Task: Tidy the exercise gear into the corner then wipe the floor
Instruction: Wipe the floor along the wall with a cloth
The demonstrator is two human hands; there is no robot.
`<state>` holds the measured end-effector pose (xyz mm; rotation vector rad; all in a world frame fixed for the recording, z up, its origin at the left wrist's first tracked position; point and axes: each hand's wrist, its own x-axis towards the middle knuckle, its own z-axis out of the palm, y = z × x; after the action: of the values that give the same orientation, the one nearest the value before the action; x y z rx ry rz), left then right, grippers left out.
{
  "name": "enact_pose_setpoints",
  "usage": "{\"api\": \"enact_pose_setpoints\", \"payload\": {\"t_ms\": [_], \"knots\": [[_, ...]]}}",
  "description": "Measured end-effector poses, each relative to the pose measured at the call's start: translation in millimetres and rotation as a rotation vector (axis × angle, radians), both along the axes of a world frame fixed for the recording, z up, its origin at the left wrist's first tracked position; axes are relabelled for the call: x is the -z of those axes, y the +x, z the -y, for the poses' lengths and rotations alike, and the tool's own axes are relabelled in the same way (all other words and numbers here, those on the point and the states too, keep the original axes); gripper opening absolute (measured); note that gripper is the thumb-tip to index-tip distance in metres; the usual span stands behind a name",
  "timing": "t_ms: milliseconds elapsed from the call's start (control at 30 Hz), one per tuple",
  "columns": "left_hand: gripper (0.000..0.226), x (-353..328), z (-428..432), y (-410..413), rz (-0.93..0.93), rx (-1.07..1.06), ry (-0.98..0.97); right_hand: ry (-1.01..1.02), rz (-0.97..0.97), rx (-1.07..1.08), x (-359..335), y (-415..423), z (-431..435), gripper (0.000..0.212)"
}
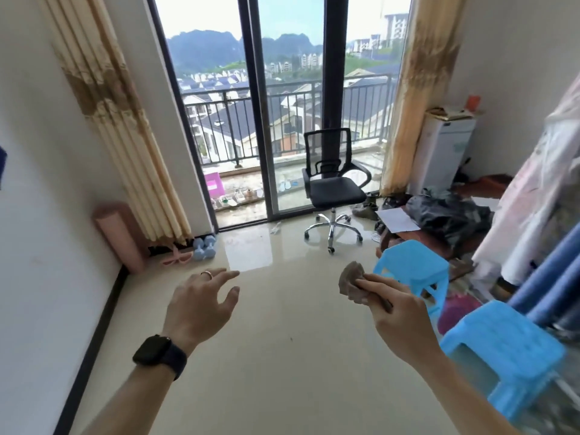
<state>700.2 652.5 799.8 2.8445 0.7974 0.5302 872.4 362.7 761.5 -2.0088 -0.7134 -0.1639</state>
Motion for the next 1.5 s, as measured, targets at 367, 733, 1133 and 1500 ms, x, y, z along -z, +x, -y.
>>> {"api": "enact_pose_setpoints", "payload": {"t_ms": [367, 733, 1133, 1500], "knots": [[0.041, 40.2, -78.4, 271.2, -0.079, 0.375, -0.049, -0.071, -0.006, 0.366, 18.1, 151.3, -35.1, 0.036], [0.044, 71.9, -64.6, 503.7, -0.191, 0.674, -0.066, -0.180, -0.012, 0.649, 57.4, 289.5, -43.8, 0.041], [0.045, 143.9, 8.5, 763.5, -0.399, 0.809, -0.079, -0.236, -0.219, 0.735, 147.3, 511.7, -2.7, 0.039], [0.046, 258.1, 73.5, 928.2, -0.716, 0.971, -0.075, -0.412, -0.536, 0.742, 267.3, 641.2, 7.1, 0.037]]}}
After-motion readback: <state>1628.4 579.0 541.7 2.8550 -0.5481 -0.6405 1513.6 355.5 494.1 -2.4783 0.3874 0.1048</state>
